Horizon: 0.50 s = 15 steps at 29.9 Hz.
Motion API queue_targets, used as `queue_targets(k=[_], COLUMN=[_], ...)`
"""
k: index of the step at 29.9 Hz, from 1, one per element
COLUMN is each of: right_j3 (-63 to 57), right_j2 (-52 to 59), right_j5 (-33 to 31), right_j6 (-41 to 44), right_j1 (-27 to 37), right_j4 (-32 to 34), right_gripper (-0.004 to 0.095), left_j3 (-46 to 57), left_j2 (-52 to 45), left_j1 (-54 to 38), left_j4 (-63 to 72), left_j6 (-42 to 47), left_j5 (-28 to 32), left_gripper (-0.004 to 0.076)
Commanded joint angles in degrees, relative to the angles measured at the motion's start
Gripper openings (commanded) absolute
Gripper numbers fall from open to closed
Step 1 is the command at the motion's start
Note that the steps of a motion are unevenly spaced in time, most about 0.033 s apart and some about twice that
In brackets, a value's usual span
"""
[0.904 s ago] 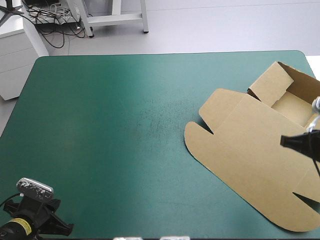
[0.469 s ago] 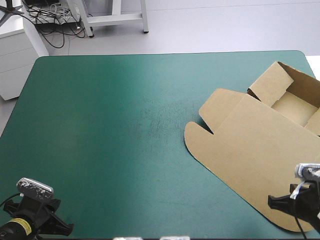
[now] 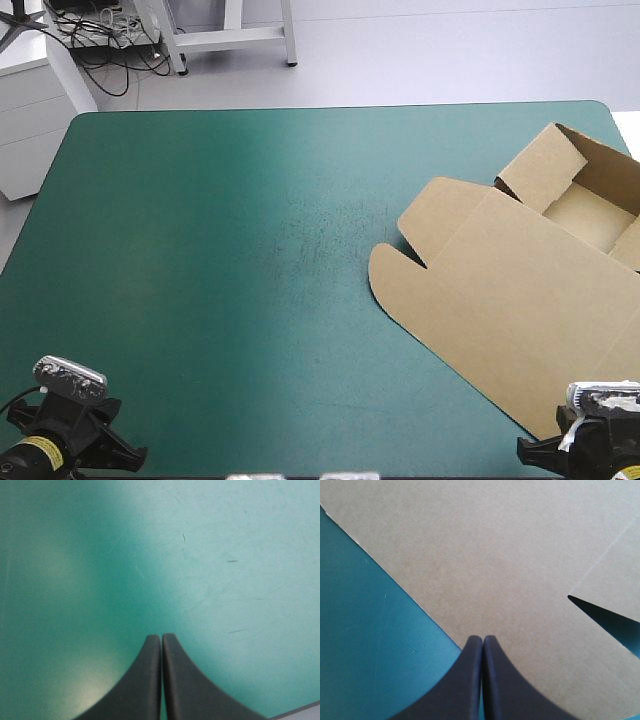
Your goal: Fold the box
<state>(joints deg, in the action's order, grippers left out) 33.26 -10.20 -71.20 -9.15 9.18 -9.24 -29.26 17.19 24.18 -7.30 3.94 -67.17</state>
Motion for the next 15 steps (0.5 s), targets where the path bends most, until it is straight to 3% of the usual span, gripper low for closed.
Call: queue_targets(k=[1,15], right_j3=[1.15,1.15], right_j2=[-0.65,-0.65], right_j5=[3.49,3.65], right_j6=[-1.26,-1.26], right_j1=[-0.22,-0.22], right_j4=[-0.90,-1.52], right_gripper=[-0.0015,-0.0015], left_j3=[-1.55,-1.55], left_j2=[0.68,0.68], left_j1=[-0.03,-0.03], left_j4=[-0.24,-0.24], left_j6=[0.58,0.58], left_j5=[2.73,2.73], left_gripper=[-0.0010,-0.0010])
